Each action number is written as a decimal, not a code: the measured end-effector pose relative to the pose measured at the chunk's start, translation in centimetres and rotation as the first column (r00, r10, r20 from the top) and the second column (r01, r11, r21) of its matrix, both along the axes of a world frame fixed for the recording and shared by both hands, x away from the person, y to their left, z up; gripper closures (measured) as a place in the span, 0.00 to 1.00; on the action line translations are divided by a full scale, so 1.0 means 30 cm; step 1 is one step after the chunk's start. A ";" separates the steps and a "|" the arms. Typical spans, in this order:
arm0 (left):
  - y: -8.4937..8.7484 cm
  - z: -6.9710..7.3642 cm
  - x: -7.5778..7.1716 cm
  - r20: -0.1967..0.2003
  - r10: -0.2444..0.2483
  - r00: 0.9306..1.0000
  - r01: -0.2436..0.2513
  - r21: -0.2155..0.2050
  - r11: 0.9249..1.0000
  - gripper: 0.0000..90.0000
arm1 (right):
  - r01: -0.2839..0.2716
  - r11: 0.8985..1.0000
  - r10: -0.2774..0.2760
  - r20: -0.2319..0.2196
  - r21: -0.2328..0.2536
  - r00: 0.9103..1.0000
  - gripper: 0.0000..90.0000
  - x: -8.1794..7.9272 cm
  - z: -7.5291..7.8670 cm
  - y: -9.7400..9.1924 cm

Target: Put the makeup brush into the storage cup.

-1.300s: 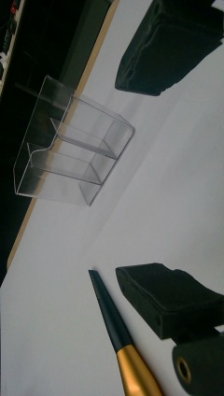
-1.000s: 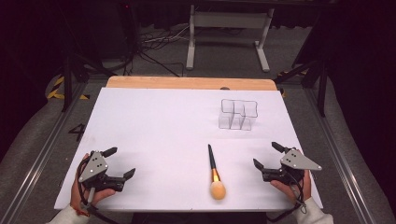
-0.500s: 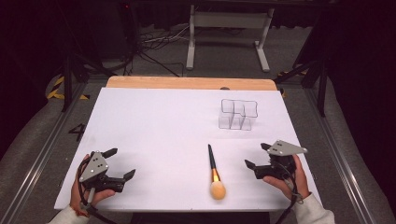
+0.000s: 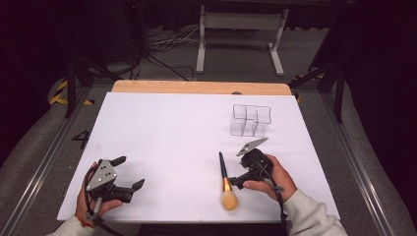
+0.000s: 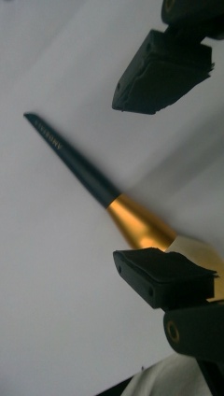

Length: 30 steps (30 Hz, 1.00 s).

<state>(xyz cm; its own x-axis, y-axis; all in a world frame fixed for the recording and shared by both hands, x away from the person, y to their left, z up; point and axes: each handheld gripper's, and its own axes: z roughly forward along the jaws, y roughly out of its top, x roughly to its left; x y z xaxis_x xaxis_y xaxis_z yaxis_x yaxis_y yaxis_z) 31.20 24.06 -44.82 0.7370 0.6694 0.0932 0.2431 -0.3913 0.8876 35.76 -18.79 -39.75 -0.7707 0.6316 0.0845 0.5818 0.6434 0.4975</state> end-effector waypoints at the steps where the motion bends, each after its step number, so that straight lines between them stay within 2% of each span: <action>1: -0.002 0.000 0.001 0.000 -0.004 1.000 0.004 0.001 1.000 0.05 | -0.009 1.000 0.009 -0.020 -0.007 1.000 0.30 0.008 -0.002 0.023; 5: -0.005 -0.003 0.002 -0.016 -0.013 1.000 0.013 0.006 1.000 0.05 | -0.044 0.997 0.039 -0.096 -0.057 0.995 0.37 0.034 -0.027 0.087; 7: -0.007 -0.007 0.003 -0.023 -0.024 0.999 0.025 0.013 1.000 0.05 | -0.045 0.994 0.030 -0.147 -0.095 0.989 0.38 0.048 -0.060 0.108; 10: -0.009 -0.008 0.004 -0.029 -0.031 0.999 0.031 0.016 0.999 0.05 | -0.052 0.990 0.029 -0.171 -0.130 0.985 0.38 0.053 -0.088 0.120; 11: -0.010 -0.009 0.004 -0.031 -0.035 0.999 0.036 0.017 0.999 0.05 | -0.062 0.988 0.037 -0.171 -0.142 0.985 0.39 0.050 -0.094 0.125; 12: -0.011 -0.009 0.005 -0.034 -0.038 0.999 0.039 0.016 0.999 0.05 | -0.069 0.985 0.044 -0.153 -0.157 0.987 0.42 0.044 -0.095 0.130; 13: -0.012 -0.010 0.005 -0.038 -0.039 0.999 0.039 0.018 0.999 0.05 | -0.069 0.985 0.045 -0.148 -0.160 0.988 0.46 0.039 -0.094 0.130; 14: -0.012 -0.010 0.005 -0.038 -0.039 0.999 0.039 0.018 0.999 0.05 | -0.069 0.985 0.045 -0.148 -0.160 0.988 0.46 0.039 -0.094 0.130; 15: -0.014 -0.011 0.005 -0.042 -0.039 0.998 0.040 0.017 0.999 0.05 | -0.085 0.981 0.063 -0.127 -0.174 0.990 0.62 0.035 -0.092 0.121; 16: -0.014 -0.011 0.005 -0.042 -0.039 0.998 0.040 0.017 0.999 0.05 | -0.085 0.981 0.063 -0.127 -0.174 0.990 0.62 0.035 -0.092 0.121; 18: -0.017 -0.012 0.007 -0.048 -0.040 0.998 0.041 0.020 0.999 0.05 | -0.088 0.978 0.068 -0.108 -0.188 0.992 0.73 0.033 -0.090 0.112; 24: -0.027 -0.014 0.006 -0.045 -0.032 0.998 0.034 0.037 0.999 0.06 | -0.139 0.961 0.124 -0.076 -0.241 0.989 0.74 0.022 -0.088 0.125; 27: -0.032 -0.016 0.006 -0.037 -0.029 0.999 0.030 0.042 0.999 0.06 | -0.148 0.959 0.135 -0.069 -0.242 0.988 0.74 0.022 -0.087 0.120; 30: -0.051 -0.012 0.006 -0.019 -0.032 0.999 0.033 0.052 0.998 0.05 | -0.140 0.967 0.129 -0.064 -0.214 0.990 0.75 0.029 -0.076 0.107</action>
